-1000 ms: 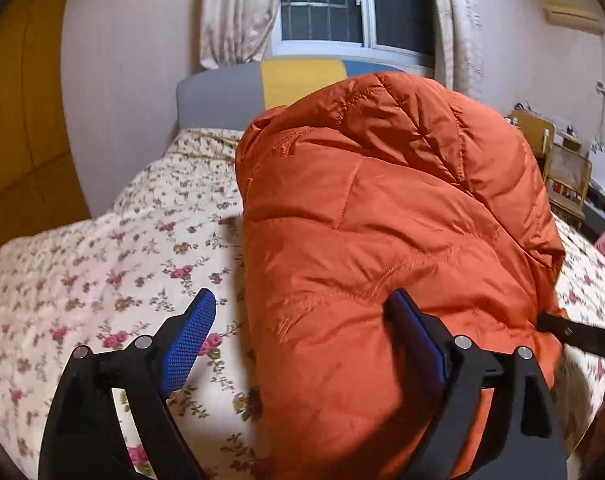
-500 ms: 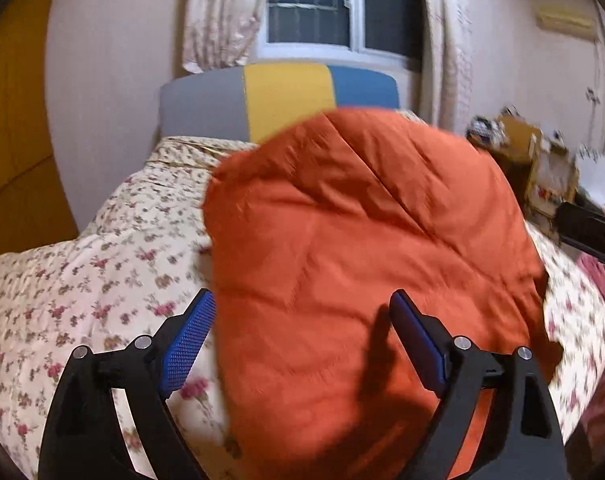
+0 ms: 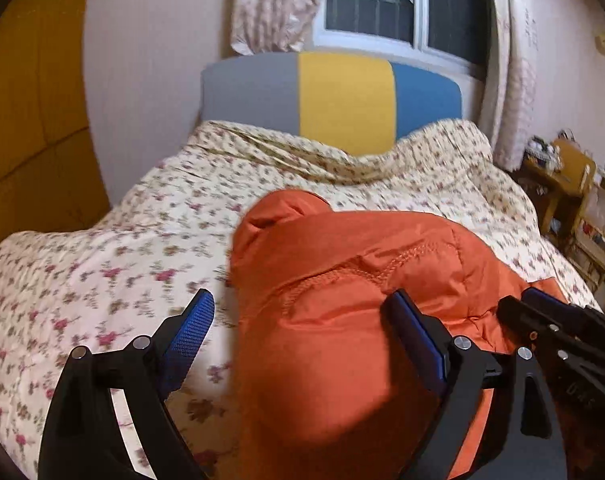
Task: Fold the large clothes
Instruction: 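Lower the jacket bundle onto the bedspread and open both tools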
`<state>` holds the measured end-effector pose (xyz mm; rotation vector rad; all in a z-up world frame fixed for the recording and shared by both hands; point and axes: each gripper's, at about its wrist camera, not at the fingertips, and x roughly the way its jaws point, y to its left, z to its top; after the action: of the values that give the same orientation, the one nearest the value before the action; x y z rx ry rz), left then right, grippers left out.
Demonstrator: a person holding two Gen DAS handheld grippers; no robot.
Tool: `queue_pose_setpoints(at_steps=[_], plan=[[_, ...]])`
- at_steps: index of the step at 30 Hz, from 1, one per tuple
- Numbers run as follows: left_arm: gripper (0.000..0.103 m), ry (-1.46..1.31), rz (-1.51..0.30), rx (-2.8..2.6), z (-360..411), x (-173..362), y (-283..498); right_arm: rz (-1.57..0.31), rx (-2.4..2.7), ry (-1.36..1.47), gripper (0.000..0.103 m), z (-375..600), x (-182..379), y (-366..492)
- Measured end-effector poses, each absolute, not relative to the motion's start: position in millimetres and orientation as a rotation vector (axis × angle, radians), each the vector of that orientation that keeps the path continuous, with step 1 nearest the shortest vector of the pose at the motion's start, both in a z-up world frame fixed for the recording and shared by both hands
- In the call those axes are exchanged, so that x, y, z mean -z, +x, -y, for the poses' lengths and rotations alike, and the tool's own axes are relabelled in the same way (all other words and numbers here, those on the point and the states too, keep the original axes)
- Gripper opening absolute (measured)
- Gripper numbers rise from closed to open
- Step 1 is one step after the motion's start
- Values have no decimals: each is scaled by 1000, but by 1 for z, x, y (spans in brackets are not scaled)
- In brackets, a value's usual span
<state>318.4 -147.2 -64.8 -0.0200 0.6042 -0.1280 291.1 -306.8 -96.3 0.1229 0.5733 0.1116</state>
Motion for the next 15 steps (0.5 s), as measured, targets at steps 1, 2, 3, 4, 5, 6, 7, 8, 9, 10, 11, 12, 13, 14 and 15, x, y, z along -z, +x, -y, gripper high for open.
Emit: queue_pose_setpoints(at_steps=[1, 2, 3, 4, 5, 6, 7, 8, 9, 10, 11, 12, 13, 14, 15], plan=[[92, -19, -613, 135, 150, 67, 322, -572, -103, 117, 39, 308, 99, 292], [94, -18, -623, 133, 153, 70, 325, -573, -93, 113, 39, 309, 103, 293], [95, -18, -633, 134, 154, 73, 328, -578, -84, 115, 39, 311, 106, 295], [95, -16, -651, 141, 157, 76, 331, -583, -78, 121, 39, 313, 108, 296], [95, -13, -668, 151, 159, 79, 334, -590, -74, 130, 39, 315, 112, 297], [97, -12, -680, 158, 160, 81, 336, -595, -72, 138, 39, 317, 114, 299], [99, -12, -697, 167, 162, 84, 339, -598, -68, 147, 39, 319, 117, 301], [100, -16, -717, 175, 163, 87, 343, -601, -65, 155, 39, 321, 120, 303], [100, -22, -730, 180, 163, 89, 345, -604, -63, 159, 39, 321, 120, 305], [100, -29, -743, 184, 163, 92, 348, -607, -59, 163, 39, 322, 123, 307], [100, -32, -749, 185, 163, 94, 350, -612, -58, 170, 39, 323, 125, 310], [100, -31, -758, 184, 165, 97, 353, -616, -57, 176, 39, 323, 127, 311], [100, -28, -761, 182, 166, 99, 354, -619, -57, 181, 40, 324, 129, 313], [100, -28, -762, 181, 167, 101, 355, -621, -58, 189, 40, 326, 132, 315], [100, -28, -765, 180, 167, 103, 356, -625, -60, 196, 40, 328, 134, 316]])
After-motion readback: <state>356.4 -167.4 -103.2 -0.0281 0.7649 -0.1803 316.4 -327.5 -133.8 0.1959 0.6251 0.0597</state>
